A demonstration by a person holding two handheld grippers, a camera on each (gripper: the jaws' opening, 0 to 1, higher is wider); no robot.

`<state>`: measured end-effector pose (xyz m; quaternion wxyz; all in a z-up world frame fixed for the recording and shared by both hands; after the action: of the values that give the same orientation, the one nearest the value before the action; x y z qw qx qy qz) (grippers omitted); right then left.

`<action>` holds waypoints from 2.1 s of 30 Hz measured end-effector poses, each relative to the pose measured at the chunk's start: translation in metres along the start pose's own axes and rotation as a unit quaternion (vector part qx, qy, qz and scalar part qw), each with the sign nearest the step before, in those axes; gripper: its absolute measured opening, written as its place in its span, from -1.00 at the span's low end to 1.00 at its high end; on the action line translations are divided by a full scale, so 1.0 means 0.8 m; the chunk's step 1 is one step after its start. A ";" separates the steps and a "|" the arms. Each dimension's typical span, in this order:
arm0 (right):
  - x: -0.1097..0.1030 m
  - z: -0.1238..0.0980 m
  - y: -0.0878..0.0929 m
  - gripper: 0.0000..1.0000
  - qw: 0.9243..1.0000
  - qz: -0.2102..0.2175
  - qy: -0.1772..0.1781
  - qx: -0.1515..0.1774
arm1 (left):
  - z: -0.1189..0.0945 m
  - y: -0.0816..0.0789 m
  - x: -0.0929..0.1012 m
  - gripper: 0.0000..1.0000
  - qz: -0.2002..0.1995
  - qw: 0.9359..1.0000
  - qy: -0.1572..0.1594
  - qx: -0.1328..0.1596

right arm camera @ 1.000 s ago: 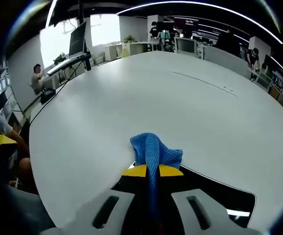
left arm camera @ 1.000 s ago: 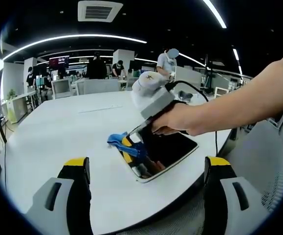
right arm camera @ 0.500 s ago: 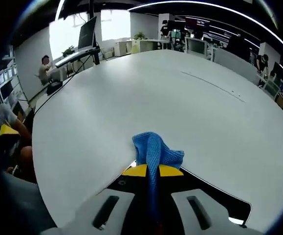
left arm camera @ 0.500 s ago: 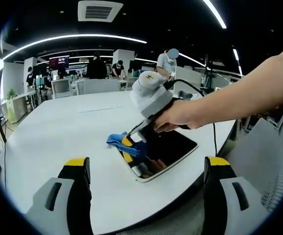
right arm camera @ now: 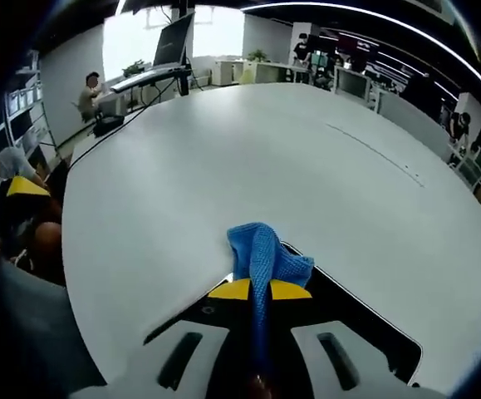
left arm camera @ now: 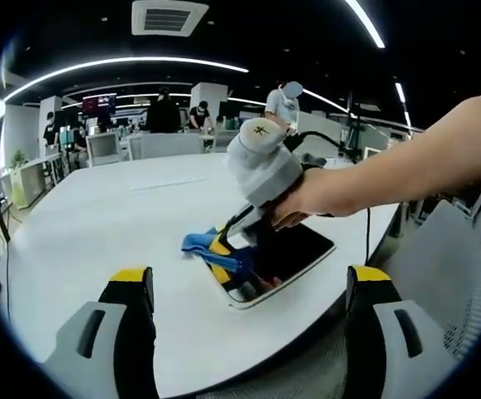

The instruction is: Wipe the mirror surface with the cleaning cloth until all visible marks leave the cleaned area.

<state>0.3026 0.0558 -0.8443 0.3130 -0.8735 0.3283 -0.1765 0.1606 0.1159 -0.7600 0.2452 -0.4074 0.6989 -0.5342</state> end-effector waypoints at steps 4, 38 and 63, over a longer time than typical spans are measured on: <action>-0.013 -0.009 0.007 -0.99 1.000 -0.004 -0.005 0.002 | 0.000 0.001 0.001 0.90 -0.001 1.000 0.002 -0.003; -0.027 -0.024 0.021 -1.00 0.991 -0.127 -0.013 -0.029 | -0.001 0.003 0.001 0.83 0.000 1.000 -0.004 -0.008; -0.001 -0.053 0.053 -1.00 0.998 -0.047 -0.005 -0.042 | -0.004 0.004 -0.001 0.79 0.000 1.000 -0.008 -0.009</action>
<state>0.2607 0.0135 -0.8409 0.2689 -0.9011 0.2929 -0.1729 0.1575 0.1183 -0.7625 0.2470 -0.4136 0.7019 -0.5247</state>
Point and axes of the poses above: the point that each gripper's makers call its tool centre point, and the gripper's own axes: z roughly forward along the fingers, x roughly to its right, y roughly out of its underside, the point moved 3 cm from there along -z, roughly backward along the fingers, and after that the axes turned 1 degree about -z, right-handed, at the moved point
